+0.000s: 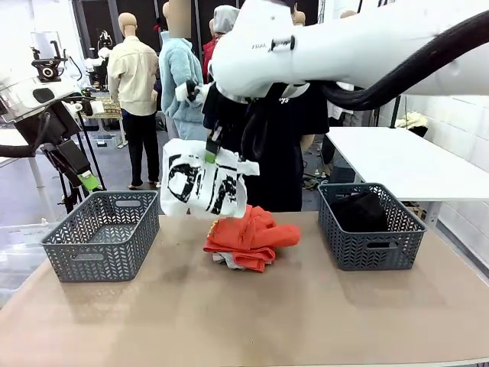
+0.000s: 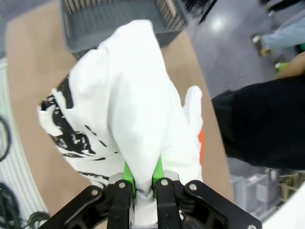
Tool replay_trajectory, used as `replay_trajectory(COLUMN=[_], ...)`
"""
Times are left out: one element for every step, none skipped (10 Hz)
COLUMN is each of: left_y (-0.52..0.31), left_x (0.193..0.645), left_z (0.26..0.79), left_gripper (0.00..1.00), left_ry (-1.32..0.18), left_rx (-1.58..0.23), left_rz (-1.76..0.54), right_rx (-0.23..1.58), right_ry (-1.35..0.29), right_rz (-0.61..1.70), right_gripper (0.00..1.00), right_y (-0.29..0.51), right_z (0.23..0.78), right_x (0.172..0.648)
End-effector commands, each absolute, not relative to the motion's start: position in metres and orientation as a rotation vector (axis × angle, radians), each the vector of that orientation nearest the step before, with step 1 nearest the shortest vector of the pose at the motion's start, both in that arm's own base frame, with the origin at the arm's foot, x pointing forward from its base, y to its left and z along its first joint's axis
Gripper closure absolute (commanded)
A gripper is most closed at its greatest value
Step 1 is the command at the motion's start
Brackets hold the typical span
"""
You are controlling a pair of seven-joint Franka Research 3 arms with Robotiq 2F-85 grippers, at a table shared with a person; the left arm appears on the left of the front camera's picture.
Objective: Sort the tops and bottoms.
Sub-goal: Lift clothes from the center of the table with your right hand.
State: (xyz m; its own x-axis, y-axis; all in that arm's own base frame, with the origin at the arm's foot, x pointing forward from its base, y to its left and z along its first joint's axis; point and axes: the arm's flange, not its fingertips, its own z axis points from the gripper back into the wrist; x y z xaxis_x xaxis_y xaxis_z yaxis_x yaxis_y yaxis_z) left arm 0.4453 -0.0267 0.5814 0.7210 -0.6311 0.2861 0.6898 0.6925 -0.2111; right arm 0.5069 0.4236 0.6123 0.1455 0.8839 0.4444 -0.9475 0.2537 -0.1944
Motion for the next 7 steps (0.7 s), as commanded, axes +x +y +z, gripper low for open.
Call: replay_trajectory(left_y=[-0.026, -0.026, -0.026, -0.026, -0.026, -0.026, -0.026], left_x=[0.445, 0.445, 0.445, 0.445, 0.445, 0.445, 0.445], left_z=[0.582, 0.582, 0.582, 0.582, 0.582, 0.582, 0.582], left_gripper=[0.0, 0.0, 0.0, 0.0, 0.0, 0.0, 0.0], left_ry=[-0.199, -0.199, -0.199, -0.199, -0.199, -0.199, -0.199], left_rx=[-0.315, -0.315, -0.315, -0.315, -0.315, -0.315, -0.315], left_rz=[-0.738, -0.738, -0.738, -0.738, -0.738, -0.738, -0.738], right_rx=[0.127, 0.124, 0.101, 0.106, 0.108, 0.088, 0.077], right_ry=[-0.658, -0.722, -0.777, -0.815, -0.85, -0.862, -0.835], right_rz=[1.327, 1.305, 1.268, 1.243, 1.227, 1.207, 1.189], right_gripper=[1.0, 1.0, 1.0, 1.0, 1.0, 1.0, 1.0], right_y=[0.401, 0.39, 0.374, 0.36, 0.347, 0.341, 0.334], right_z=[0.625, 0.646, 0.661, 0.672, 0.678, 0.682, 0.685], right_x=[0.498, 0.488, 0.48, 0.475, 0.47, 0.467, 0.463])
